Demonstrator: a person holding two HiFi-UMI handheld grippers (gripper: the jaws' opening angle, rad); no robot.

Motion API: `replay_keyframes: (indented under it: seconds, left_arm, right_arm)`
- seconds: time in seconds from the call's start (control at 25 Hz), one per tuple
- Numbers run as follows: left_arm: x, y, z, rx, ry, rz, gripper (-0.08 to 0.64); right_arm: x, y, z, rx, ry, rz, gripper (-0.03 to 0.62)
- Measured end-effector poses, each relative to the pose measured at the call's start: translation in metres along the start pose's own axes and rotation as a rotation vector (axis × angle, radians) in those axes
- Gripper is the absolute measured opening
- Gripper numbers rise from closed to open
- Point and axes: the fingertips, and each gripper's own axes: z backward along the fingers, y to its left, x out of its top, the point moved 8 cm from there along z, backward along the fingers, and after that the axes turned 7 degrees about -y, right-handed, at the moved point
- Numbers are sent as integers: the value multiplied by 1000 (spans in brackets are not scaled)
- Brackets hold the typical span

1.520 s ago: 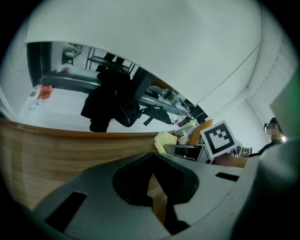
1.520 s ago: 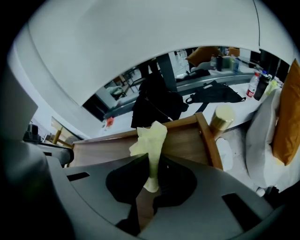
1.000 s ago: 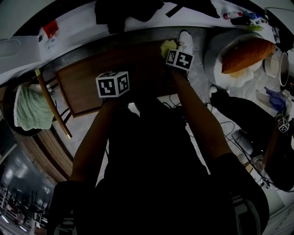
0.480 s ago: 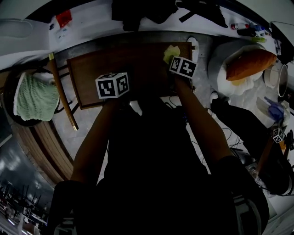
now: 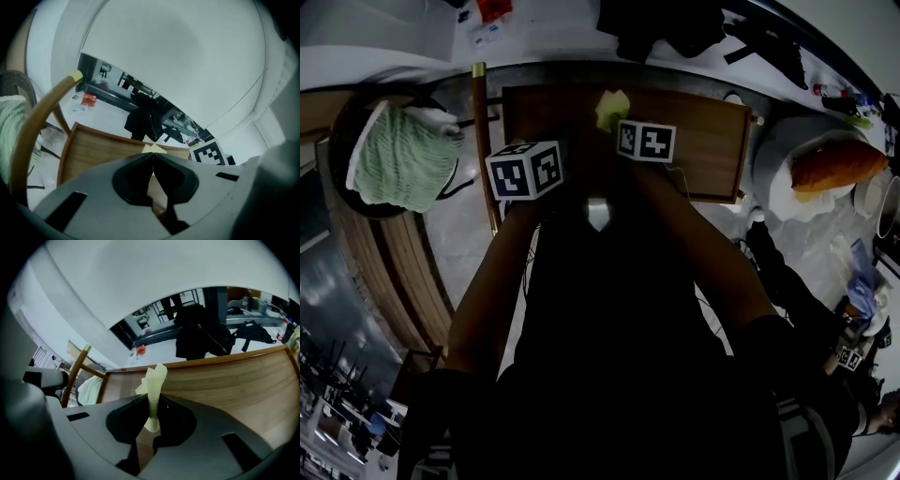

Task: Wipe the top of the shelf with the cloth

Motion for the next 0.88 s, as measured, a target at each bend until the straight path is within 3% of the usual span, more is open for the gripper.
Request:
replay_keyframes:
  seconds: [0.2,0.44,0.56,0.88]
  left_arm:
    - [13,28,41,42,-63,10,11]
    - [11,66,77,78,-76,61,12]
    - [12,74,90,54,-100,99,11]
    - [9,85,103,77,-101,60,11]
  right_arm:
    - [-8,68,-34,147,9,12,41]
    - [-21,130,-68,236,29,35,41]
    - [-28,151,-82,262,41,29,41]
    - [-49,175,-110,268,78,63,41]
